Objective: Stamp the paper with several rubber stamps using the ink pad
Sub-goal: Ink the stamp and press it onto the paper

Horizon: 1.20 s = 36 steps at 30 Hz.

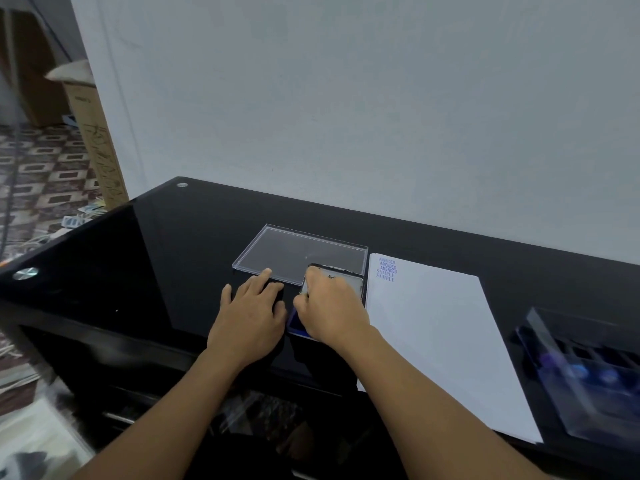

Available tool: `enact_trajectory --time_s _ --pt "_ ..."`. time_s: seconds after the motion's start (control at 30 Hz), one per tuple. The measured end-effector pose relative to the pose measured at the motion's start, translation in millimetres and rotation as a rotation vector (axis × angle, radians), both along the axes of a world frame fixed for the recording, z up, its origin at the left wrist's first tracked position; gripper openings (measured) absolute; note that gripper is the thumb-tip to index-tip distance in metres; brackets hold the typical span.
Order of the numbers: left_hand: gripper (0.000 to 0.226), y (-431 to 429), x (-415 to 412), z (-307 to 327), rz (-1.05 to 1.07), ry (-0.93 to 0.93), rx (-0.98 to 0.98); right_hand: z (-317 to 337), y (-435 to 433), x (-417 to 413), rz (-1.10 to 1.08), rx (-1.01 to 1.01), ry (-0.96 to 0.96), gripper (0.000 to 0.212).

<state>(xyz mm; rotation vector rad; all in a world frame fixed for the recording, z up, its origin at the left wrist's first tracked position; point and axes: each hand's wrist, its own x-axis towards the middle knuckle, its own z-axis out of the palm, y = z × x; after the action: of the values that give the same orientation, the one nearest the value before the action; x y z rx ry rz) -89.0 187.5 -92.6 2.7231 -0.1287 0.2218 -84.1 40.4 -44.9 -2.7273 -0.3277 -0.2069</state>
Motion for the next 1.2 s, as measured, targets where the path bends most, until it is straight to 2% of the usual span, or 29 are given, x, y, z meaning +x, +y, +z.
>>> enact_trajectory --time_s 0.4,0.57,0.73,0.83,0.97,1.2 --pt "0.039 -0.7 3.8 3.5 0.013 0.025 -0.026 2.6 -4.5 1.1 0.023 -0.017 0.006 0.010" --pt "0.037 -2.0 7.1 11.0 0.044 0.054 -0.077 8.3 -9.0 4.3 0.066 -0.019 0.096 0.013" --pt "0.033 -8.8 11.5 25.4 0.097 -0.027 -0.226 25.5 -28.6 7.8 -0.023 0.223 0.131 0.024" --pt "0.034 -18.1 19.6 38.5 0.047 -0.050 -0.294 45.1 -51.4 12.3 -0.073 0.333 0.144 0.022" --pt "0.033 -38.4 36.9 60.3 -0.080 -0.057 -0.369 64.4 -95.2 26.8 -0.165 0.350 0.107 0.019" --pt "0.031 -84.6 80.7 88.4 -0.224 0.063 -0.308 67.5 -151.8 52.3 -0.235 0.352 0.215 0.016"
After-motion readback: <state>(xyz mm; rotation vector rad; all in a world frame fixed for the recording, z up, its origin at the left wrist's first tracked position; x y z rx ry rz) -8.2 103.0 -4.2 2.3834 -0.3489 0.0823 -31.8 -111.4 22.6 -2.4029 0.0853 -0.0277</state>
